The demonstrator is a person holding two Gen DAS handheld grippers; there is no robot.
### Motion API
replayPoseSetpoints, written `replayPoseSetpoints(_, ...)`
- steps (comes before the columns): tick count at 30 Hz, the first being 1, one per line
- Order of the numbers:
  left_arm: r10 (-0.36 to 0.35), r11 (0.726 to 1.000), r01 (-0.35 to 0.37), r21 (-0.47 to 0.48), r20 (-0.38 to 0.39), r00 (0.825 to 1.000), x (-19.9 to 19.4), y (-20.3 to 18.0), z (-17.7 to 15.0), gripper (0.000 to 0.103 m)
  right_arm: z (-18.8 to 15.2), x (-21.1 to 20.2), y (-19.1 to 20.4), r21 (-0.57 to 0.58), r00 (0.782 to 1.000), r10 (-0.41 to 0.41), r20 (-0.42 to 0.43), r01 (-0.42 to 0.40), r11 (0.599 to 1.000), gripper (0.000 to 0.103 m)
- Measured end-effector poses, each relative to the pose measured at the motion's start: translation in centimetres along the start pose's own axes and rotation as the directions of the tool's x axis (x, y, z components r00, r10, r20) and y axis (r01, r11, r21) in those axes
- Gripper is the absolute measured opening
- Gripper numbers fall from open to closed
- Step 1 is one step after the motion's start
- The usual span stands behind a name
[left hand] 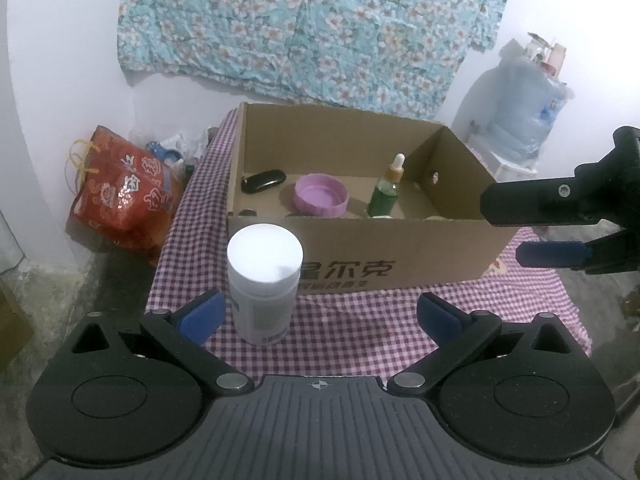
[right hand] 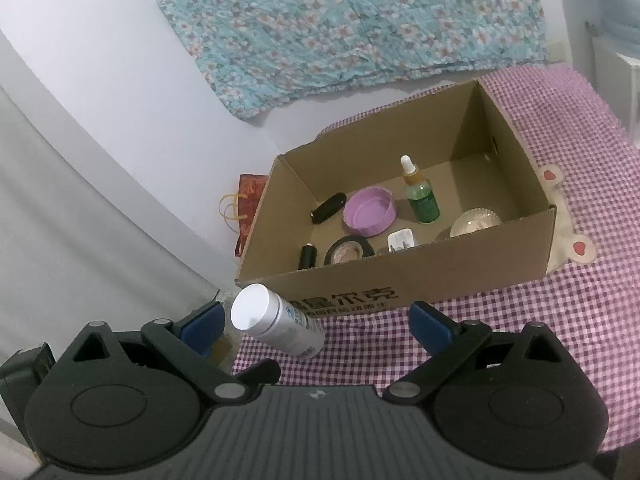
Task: Organize rigid objects
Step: 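Close the right tool around the white bottle's body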
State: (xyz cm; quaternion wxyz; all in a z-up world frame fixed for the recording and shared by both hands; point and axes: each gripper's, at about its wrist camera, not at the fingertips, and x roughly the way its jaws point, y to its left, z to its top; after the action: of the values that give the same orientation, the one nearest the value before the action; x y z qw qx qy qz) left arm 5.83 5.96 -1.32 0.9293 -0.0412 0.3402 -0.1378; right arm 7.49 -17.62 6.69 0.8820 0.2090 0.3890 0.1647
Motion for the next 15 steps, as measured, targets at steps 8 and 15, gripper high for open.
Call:
replayPoseSetpoints(8,0.027,1.0,-0.027,0.008,0.008,1.0,0.3,0.2,0.2,0.102,0.0,0.7,-1.0,0.04,1.0,0.021,0.003,-0.021,0.999,0.1)
replayPoseSetpoints(15,0.052,0.998,-0.053,0.023,0.021,0.998,1.2,0.5,0.7,0.101,0.5,3.6,-1.0,0.075,0.995,0.079,-0.061,-0.074,0.994,0.091)
